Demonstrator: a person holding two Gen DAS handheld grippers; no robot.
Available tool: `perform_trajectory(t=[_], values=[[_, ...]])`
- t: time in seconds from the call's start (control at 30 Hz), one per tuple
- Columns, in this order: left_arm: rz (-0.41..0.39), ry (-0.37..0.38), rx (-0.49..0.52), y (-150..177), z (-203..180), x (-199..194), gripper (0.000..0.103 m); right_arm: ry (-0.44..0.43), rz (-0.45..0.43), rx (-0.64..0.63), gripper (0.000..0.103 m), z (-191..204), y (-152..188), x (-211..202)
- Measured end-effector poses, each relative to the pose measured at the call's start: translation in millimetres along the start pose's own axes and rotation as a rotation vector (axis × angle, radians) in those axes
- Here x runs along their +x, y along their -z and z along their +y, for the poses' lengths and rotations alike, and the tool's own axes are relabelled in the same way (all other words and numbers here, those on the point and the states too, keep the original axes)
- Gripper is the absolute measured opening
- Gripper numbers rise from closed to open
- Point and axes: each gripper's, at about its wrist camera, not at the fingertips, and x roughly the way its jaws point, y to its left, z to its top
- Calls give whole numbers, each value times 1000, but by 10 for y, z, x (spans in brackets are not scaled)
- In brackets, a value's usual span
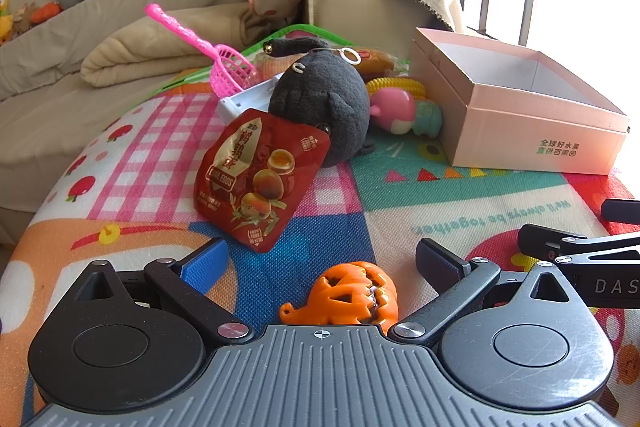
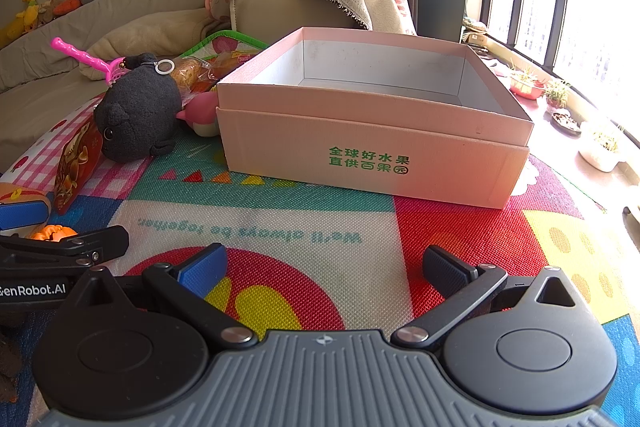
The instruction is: Organize objects
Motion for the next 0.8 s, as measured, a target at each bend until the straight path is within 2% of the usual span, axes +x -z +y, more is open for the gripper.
perform_trajectory(t=[0.37, 0.6, 0.8], values=[[0, 1, -1, 2, 1, -1, 102, -2, 11, -2, 103, 76, -5, 68], [0, 2, -2, 1, -1, -1, 102, -37, 69, -21, 103, 2, -67, 44], [-1, 21, -12, -16, 16, -53, 102, -22, 98, -12, 103, 22, -85, 42]])
